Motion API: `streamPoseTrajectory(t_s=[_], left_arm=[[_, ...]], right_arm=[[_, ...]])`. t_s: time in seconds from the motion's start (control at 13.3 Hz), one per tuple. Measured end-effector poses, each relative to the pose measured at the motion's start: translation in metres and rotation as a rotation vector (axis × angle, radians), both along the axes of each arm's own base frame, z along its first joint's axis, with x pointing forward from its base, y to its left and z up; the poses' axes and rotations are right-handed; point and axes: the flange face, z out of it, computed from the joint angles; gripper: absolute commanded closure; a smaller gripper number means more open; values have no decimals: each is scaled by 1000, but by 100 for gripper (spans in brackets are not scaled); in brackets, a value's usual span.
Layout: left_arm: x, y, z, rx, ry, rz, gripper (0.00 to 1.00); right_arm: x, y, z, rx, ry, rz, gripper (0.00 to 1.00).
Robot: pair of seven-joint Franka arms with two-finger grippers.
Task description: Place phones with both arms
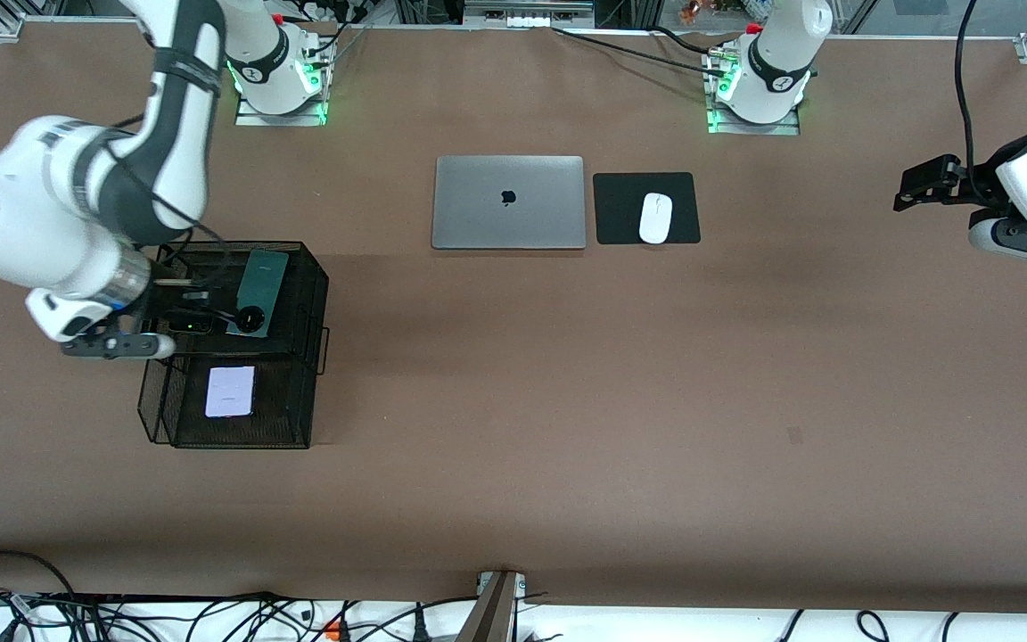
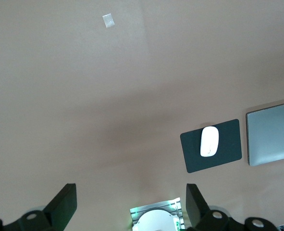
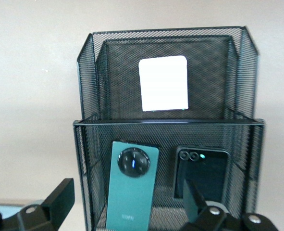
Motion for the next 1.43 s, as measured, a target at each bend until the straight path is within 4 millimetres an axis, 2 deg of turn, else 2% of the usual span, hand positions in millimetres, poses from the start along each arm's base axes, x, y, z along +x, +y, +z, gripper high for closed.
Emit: streamPoseTrajectory(t_s=[0.23, 0.38, 0.53, 0.75, 0.9, 1.13, 1.35, 1.43], left_arm=[[1, 0, -2, 0, 4, 0, 0], [3, 0, -6, 0, 11, 0, 0], [5, 0, -11, -1, 19, 0, 0], [5, 1, -12, -1, 21, 1, 0], [5, 2, -12, 1, 21, 4, 0], [8, 18, -11, 3, -2, 31, 0], [14, 37, -12, 4, -32, 63, 0], [14, 44, -12, 5, -34, 75, 0]], right_arm=[[13, -36, 56, 51, 71, -1, 0], [21, -56, 78, 79, 103, 6, 0], [26, -79, 88, 105, 125, 6, 1], [34, -102, 83, 162, 177, -2, 1], [40, -102, 83, 148, 215, -14, 1], [41, -78, 91, 38, 258, 1, 1], [34, -48, 118, -72, 214, 30, 1], [32, -45, 126, -76, 181, 23, 1]])
